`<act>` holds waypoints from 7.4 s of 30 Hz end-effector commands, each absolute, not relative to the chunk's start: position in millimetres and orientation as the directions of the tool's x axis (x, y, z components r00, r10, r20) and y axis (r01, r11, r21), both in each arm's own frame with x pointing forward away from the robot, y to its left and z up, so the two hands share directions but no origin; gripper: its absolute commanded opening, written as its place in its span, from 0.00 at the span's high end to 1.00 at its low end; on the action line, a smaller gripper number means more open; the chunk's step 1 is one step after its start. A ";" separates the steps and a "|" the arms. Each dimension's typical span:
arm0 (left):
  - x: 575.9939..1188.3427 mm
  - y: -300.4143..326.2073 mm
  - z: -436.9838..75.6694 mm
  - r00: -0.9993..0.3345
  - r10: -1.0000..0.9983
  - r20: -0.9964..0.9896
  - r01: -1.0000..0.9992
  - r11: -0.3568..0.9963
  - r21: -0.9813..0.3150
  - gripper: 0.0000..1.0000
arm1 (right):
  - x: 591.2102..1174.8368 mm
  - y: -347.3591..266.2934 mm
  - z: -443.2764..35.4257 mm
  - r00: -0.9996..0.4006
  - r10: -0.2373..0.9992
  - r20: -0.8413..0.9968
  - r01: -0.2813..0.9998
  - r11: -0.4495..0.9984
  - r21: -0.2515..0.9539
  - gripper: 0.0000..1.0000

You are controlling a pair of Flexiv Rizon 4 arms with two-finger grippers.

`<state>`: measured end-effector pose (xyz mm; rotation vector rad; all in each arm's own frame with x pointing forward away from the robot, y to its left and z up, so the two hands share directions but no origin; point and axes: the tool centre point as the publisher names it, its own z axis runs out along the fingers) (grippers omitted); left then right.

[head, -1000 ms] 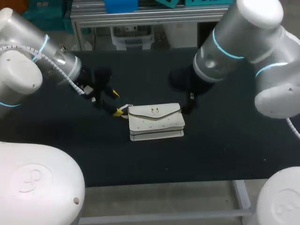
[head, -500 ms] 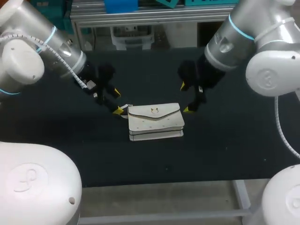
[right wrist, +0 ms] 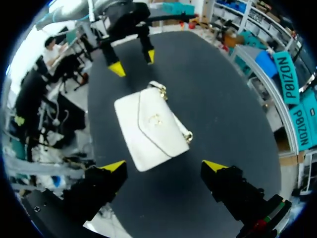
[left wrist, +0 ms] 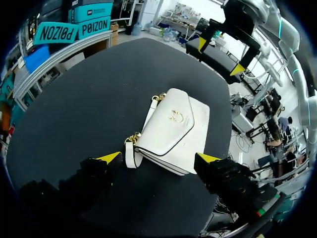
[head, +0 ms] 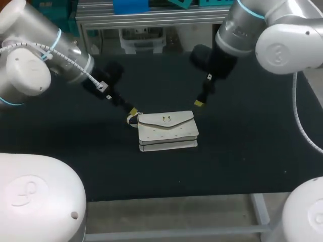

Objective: Pick up the bag, open it, inspect its contents, close it, and place it on the opposite side

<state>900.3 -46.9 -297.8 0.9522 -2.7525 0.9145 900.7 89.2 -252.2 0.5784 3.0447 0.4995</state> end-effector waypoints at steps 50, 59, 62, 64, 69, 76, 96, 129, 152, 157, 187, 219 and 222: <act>895.3 -39.7 -308.8 -0.163 -0.965 0.204 -0.865 0.040 -0.501 0.00 | 896.3 69.8 -246.3 -0.522 0.804 0.285 0.838 0.420 0.349 0.00; 898.4 -35.0 -320.3 -0.118 -0.929 0.351 -0.927 -0.024 -0.374 0.00 | 901.7 73.2 -262.0 -0.286 0.845 0.452 0.954 0.208 0.214 0.00; 896.0 -38.1 -321.1 -0.131 -0.900 0.415 -0.937 -0.025 -0.349 0.00 | 900.5 75.2 -266.2 -0.231 0.830 0.508 0.971 0.161 0.179 0.00; 895.3 -43.0 -322.3 -0.136 -0.883 0.450 -0.947 -0.018 -0.322 0.00 | 899.9 77.6 -269.3 -0.194 0.823 0.534 0.979 0.131 0.153 0.00; 897.6 -55.8 -329.6 -0.133 -0.862 0.488 -0.960 -0.011 -0.280 0.00 | 897.2 84.0 -275.1 -0.098 0.821 0.563 0.993 0.044 0.110 0.00; 896.9 -64.4 -333.2 -0.093 -0.820 0.564 -0.978 -0.032 -0.207 0.00 | 892.5 89.6 -284.4 0.025 0.769 0.639 0.998 -0.053 0.026 0.00; 888.6 -74.5 -347.3 0.022 -0.707 0.707 -0.995 -0.084 -0.053 0.00 | 889.8 118.6 -319.4 0.107 0.680 0.725 0.994 -0.067 -0.084 0.00; 892.7 -100.7 -360.1 0.063 -0.516 0.855 -0.997 -0.074 0.028 0.20 | 899.9 132.0 -365.3 0.132 0.541 0.830 0.990 -0.106 -0.088 0.02; 892.3 -111.4 -372.6 0.079 -0.488 0.869 -0.997 -0.037 0.069 0.48 | 905.3 145.1 -382.9 0.139 0.518 0.844 0.990 -0.097 -0.103 0.48; 894.7 -111.7 -378.5 0.094 -0.481 0.871 -0.996 -0.041 0.084 0.55 | 905.4 147.1 -388.3 0.146 0.510 0.848 0.989 -0.102 -0.109 0.39; 898.3 -115.0 -372.4 0.079 -0.476 0.876 -0.997 -0.051 0.062 0.33 | 897.1 140.8 -379.3 0.134 0.479 0.867 0.980 -0.197 -0.043 0.50; 917.1 -108.4 -394.8 0.145 -0.475 0.868 -0.988 -0.108 0.106 0.82 | 921.4 137.5 -395.5 0.179 0.442 0.879 0.964 -0.257 -0.067 1.00; 914.0 -108.1 -388.9 0.132 -0.474 0.871 -0.990 -0.109 0.091 1.00 | 918.4 135.9 -389.1 0.168 0.447 0.879 0.966 -0.255 -0.055 1.00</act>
